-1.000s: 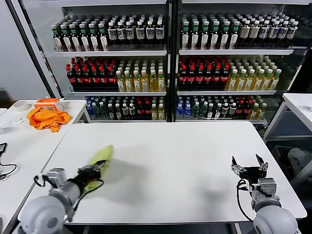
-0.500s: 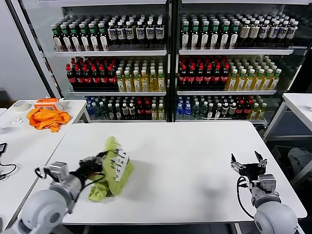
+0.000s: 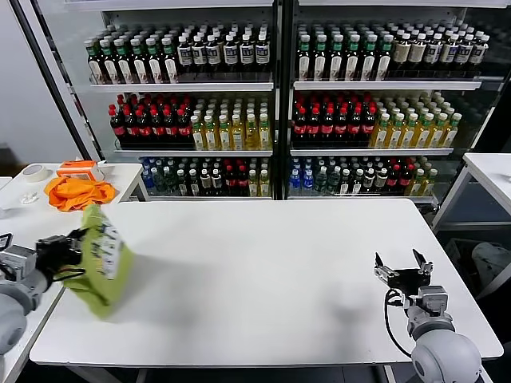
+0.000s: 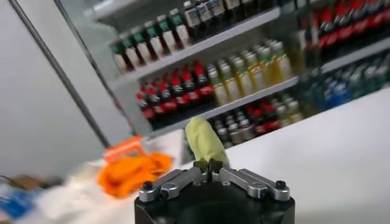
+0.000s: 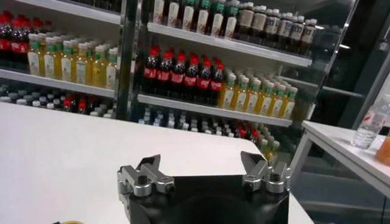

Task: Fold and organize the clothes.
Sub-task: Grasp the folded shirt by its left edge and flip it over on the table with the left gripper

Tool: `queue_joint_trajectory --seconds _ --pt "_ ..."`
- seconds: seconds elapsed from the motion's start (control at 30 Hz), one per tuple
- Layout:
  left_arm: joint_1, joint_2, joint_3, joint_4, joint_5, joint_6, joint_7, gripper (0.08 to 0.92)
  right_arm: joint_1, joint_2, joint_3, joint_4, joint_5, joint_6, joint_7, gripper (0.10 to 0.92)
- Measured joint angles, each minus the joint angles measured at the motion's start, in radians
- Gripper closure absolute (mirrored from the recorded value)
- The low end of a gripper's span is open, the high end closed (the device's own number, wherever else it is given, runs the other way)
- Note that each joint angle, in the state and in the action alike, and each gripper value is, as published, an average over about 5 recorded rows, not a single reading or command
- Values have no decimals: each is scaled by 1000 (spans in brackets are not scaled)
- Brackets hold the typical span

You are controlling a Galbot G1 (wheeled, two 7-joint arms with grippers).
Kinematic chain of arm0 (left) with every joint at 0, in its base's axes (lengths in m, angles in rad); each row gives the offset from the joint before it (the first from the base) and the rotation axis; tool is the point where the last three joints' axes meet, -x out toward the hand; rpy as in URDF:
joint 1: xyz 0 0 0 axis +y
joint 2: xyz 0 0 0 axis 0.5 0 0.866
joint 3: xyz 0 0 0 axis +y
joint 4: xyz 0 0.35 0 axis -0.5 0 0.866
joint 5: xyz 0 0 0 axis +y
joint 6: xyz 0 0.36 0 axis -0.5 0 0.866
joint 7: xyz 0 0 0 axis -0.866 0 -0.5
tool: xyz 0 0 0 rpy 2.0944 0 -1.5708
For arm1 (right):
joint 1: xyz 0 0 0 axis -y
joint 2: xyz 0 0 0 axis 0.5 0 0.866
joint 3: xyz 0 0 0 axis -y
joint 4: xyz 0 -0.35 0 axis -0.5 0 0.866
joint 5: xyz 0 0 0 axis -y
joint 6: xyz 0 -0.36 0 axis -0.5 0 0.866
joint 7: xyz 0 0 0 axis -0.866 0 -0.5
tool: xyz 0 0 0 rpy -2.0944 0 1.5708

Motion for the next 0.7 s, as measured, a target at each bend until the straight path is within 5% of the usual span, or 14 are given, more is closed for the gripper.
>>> queue_joint_trajectory --seconds 0.17,0.4,0.7 --pt "12 -19 36 -22 133 -1 32 911 -8 5 3 2 -5 0 0 203" --pt "-7 -139 221 -75 252 -4 42 911 -13 0 2 12 -13 -5 3 203" --pt "-107 -262 406 -90 158 -7 -2 911 -3 -1 -14 29 -27 -16 9 203"
